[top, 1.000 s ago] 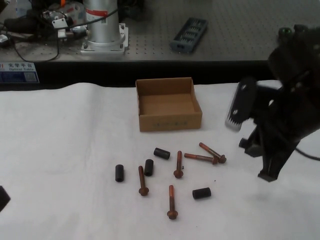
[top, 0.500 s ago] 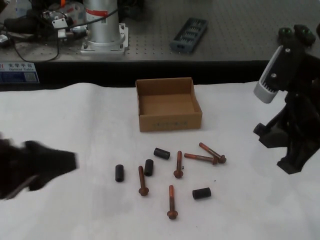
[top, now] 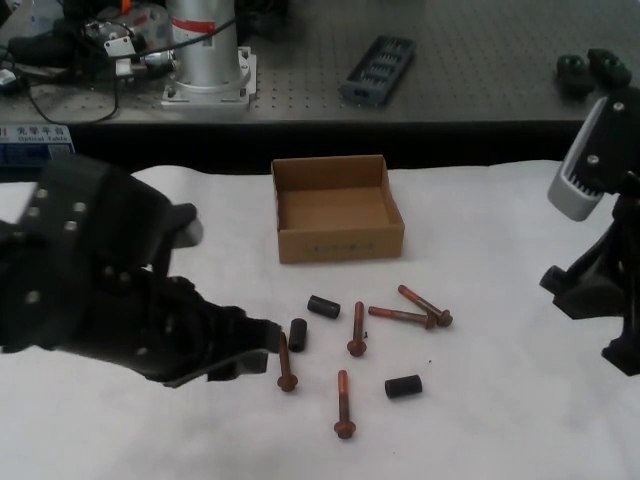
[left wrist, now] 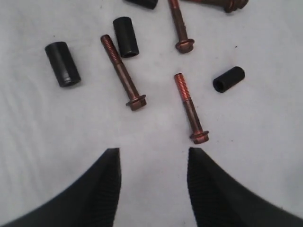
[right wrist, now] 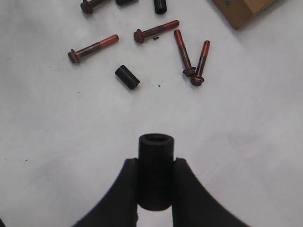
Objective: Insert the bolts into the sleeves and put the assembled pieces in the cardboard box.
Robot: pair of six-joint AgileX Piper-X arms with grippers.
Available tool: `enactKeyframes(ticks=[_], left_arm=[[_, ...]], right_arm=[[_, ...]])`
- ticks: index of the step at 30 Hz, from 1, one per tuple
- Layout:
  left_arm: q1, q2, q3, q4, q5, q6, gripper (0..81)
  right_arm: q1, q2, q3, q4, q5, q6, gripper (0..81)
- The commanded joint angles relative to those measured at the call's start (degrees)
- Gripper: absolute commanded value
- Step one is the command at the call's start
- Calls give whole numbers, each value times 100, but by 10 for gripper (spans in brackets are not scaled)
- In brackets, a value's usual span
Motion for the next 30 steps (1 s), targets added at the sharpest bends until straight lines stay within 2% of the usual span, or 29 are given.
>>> enactKeyframes(ticks=[1,10,20,30], left_arm=[[-23,161,-139,-47,-134,-320,330],[-47,975,-253,-708,-147,-1776,330],[-156,1533,-253,-1685,-147,-1805,330],[-156,1885,-513,-1710,-134,-1751,330]], right_arm=[[20,-83,-3,45,-79,92,29],[20,-275,514,39,-79,107,29],[20,-355,718,131,-79,119,29],[20,-355,718,131,-79,119,29]])
